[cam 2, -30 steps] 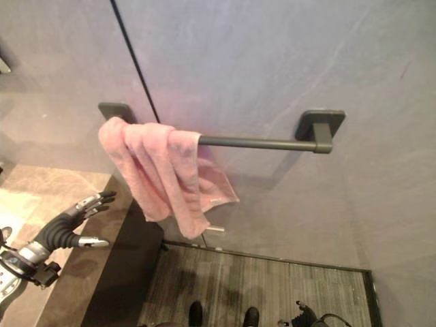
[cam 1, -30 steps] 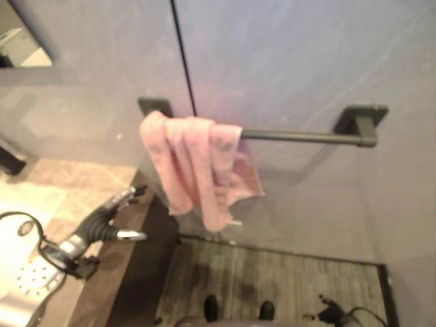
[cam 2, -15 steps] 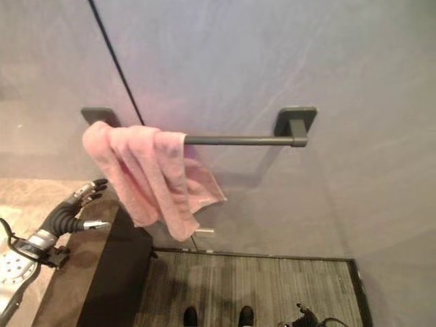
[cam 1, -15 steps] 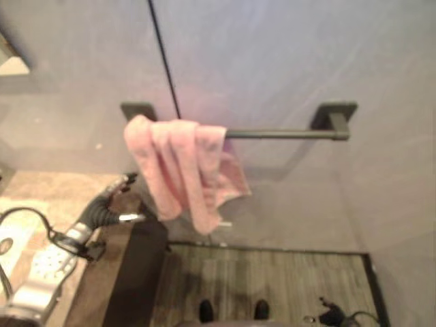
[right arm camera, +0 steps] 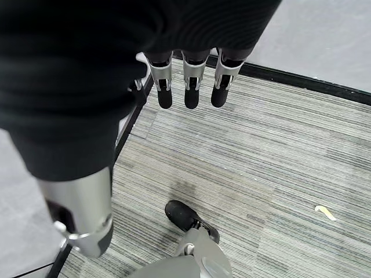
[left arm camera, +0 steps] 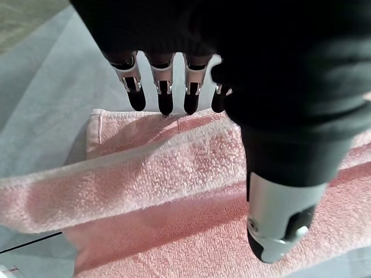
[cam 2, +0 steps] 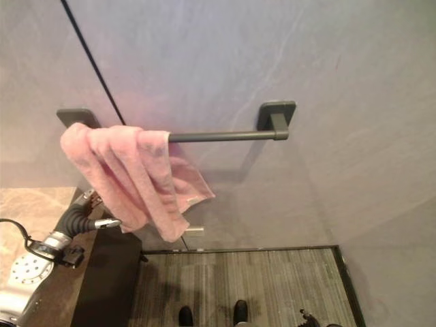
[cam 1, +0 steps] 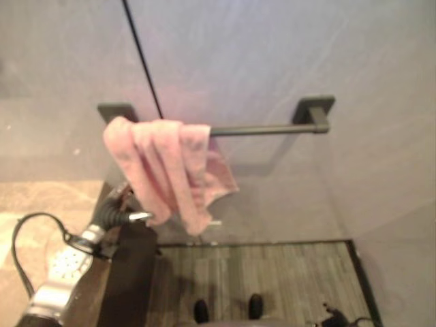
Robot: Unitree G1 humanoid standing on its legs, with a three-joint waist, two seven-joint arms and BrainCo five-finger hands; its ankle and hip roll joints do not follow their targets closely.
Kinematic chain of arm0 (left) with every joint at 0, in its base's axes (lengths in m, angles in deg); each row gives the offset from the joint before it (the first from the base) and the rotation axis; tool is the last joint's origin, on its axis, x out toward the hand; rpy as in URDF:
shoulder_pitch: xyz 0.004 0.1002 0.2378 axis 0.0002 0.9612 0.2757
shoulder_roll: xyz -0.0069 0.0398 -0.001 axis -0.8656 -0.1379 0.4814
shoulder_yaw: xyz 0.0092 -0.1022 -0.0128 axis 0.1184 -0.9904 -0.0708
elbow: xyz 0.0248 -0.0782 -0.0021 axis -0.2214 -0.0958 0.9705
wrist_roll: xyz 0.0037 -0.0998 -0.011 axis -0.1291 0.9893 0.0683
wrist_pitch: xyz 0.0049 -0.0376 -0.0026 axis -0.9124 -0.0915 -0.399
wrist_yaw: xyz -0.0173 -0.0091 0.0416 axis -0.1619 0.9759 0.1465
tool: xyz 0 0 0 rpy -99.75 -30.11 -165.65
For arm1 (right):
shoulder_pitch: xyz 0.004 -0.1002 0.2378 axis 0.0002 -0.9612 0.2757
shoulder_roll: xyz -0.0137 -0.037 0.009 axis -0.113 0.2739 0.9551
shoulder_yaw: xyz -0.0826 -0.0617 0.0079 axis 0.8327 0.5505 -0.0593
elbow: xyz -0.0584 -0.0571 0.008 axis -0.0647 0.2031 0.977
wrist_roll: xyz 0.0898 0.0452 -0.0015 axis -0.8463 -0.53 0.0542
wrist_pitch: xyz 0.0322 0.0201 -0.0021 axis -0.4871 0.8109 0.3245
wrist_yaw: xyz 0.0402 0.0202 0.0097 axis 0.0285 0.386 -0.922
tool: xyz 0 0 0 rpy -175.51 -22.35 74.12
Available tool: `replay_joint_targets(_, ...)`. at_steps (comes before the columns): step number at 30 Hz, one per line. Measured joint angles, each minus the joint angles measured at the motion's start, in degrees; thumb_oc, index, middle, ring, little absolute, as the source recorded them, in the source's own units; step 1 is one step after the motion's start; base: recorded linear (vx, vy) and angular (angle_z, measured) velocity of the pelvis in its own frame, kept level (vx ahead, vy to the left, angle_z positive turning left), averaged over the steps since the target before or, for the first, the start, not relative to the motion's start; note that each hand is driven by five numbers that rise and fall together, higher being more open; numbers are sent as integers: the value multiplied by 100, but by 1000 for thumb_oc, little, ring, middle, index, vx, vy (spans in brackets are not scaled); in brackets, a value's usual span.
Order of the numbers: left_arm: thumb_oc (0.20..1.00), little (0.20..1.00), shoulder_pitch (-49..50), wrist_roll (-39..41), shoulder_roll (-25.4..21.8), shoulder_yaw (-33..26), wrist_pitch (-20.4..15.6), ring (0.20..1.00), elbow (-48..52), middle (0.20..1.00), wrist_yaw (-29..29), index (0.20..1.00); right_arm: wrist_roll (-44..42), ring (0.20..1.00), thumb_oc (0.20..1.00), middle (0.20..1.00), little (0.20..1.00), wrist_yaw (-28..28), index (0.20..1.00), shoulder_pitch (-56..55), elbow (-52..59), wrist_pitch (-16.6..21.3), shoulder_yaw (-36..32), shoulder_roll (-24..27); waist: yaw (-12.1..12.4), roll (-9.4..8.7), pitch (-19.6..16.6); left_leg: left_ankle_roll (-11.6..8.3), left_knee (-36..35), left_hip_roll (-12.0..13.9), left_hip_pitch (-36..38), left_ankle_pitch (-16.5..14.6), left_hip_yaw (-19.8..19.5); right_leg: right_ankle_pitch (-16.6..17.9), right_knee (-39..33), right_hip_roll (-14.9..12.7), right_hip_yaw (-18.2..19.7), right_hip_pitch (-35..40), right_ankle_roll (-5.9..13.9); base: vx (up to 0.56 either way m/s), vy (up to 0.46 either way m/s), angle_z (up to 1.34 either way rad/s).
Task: Put brush and paste in cup on sink, flatten towel.
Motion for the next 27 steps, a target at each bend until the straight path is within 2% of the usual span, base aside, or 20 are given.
replay_joint_targets(11, 1000, 1000, -121, -292, 98, 56, 1, 1000, -76, 1000, -232, 1000, -1, 1000, 1000, 1000, 1000, -48, 1000, 28, 58, 9, 0, 0, -1, -83, 15, 1, 6, 6, 14, -1, 24, 3, 0, 9, 22, 2, -1, 0, 0, 0)
replay_joint_targets(12, 730, 730, -113, -293, 98, 55, 1, 730, -47, 730, -235, 730, -1, 1000, 1000, 1000, 1000, -53, 1000, 27, 59, 9, 0, -1, -1, -94, 22, 1, 7, 6, 20, -1, 32, 3, -1, 10, 29, 3, -1, 0, 0, 0)
replay_joint_targets(13, 523, 523, -112, -293, 98, 55, 1, 523, -25, 523, -235, 523, -1, 1000, 1000, 1000, 1000, -54, 1000, 27, 59, 9, 0, -1, -1, -103, 27, 1, 6, 6, 23, -1, 39, 3, -1, 10, 35, 4, -1, 4, -10, -4)
replay_joint_targets(14, 435, 435, -113, -294, 99, 53, 0, 435, -23, 435, -236, 435, -1, 1000, 1000, 1000, 1000, -55, 1000, 27, 60, 9, 0, -1, -1, -114, 35, 1, 6, 8, 31, -2, 82, 5, -1, 11, 47, 6, -3, 7, -9, -7)
replay_joint_targets(15, 404, 404, -113, -294, 105, 53, 1, 404, -23, 404, -236, 404, -1, 1000, 1000, 1000, 1000, -55, 1000, 31, 59, 9, 0, -1, 5, -124, 42, 2, 3, 10, 41, -6, 101, 9, -1, 13, 70, 6, -5, 12, -11, -8)
replay_joint_targets(16, 216, 216, -111, -294, 111, 53, 1, 216, -23, 216, -236, 216, -1, 1000, 1000, 1000, 1000, -56, 1000, 33, 60, 10, 0, -1, 6, -128, 44, 1, 1, 11, 48, -8, 113, 10, -1, 14, 82, 7, -4, 12, -11, -9)
replay_joint_targets(27, 200, 200, -113, -298, 140, 53, 0, 200, -23, 200, -237, 200, -15, 1000, 1000, 1000, 1000, -60, 1000, 20, 234, 20, 0, -3, 3, -131, 46, 3, 5, 12, 68, -18, 150, 21, -1, 19, 121, 8, -3, 1, -1, -2)
